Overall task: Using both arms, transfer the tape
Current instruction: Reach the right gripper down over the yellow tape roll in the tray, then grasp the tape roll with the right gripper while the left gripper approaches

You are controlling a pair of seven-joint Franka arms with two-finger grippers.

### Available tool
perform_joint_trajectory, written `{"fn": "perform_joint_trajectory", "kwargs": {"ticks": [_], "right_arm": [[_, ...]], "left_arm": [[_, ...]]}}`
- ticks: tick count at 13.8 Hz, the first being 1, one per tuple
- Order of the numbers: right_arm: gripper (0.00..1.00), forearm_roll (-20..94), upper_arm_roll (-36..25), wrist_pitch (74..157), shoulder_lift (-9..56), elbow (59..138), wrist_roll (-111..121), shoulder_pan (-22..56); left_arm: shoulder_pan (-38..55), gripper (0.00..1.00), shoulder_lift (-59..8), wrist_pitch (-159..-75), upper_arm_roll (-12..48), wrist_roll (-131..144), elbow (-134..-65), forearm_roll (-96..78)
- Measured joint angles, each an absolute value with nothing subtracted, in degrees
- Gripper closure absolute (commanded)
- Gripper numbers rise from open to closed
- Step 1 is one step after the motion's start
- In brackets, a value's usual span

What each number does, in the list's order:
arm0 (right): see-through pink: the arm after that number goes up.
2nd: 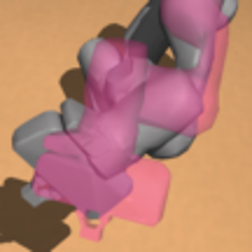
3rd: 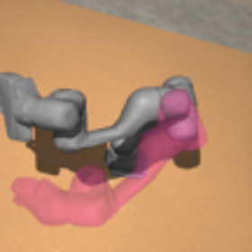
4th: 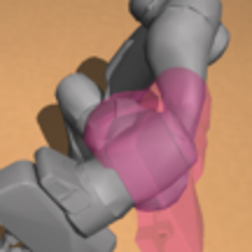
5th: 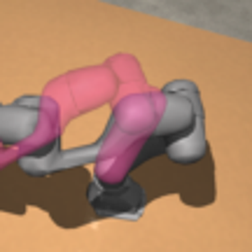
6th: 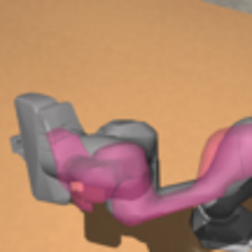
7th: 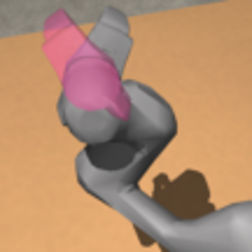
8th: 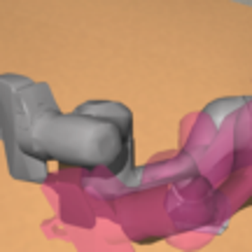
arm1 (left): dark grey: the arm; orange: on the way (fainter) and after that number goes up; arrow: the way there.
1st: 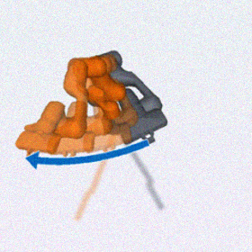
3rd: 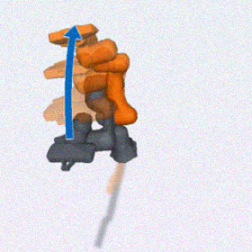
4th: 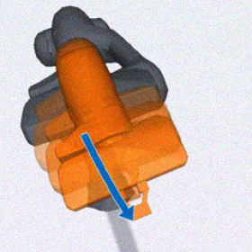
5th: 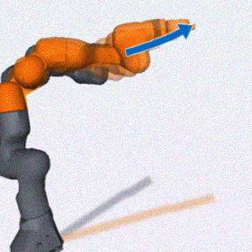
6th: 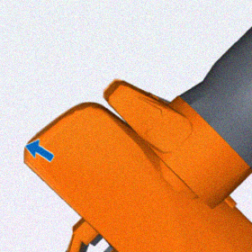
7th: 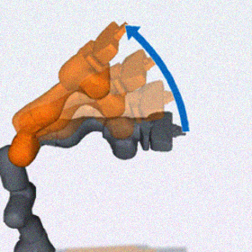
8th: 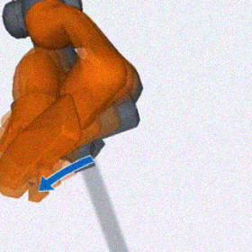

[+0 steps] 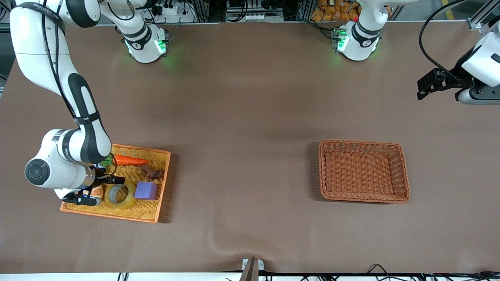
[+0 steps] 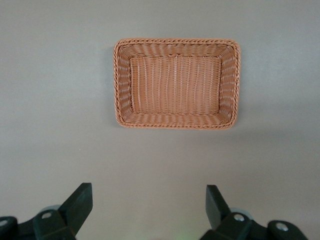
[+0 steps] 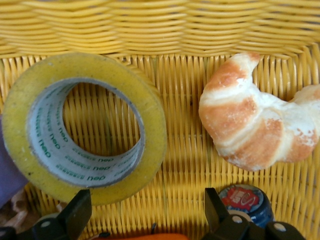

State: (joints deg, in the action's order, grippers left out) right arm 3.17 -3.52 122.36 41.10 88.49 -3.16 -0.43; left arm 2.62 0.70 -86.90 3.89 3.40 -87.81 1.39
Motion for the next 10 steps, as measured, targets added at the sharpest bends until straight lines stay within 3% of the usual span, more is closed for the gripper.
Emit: {"fn": "perform_joint_trajectory", "kwargs": {"ticks": [5, 10], "right_arm": [[0.0, 3.3, -3.7, 128.9, 42.6, 87.5, -3.1, -0.7], [0.0, 3.5, -3.7, 129.3, 42.8, 87.0, -2.7, -0.8]], "left_arm": [[2.6, 0.0, 0.7, -86.9, 3.9, 3.4, -87.8, 1.4], [2.4, 0.0, 0.6, -86.9, 3.8, 3.4, -87.8, 1.4]]}}
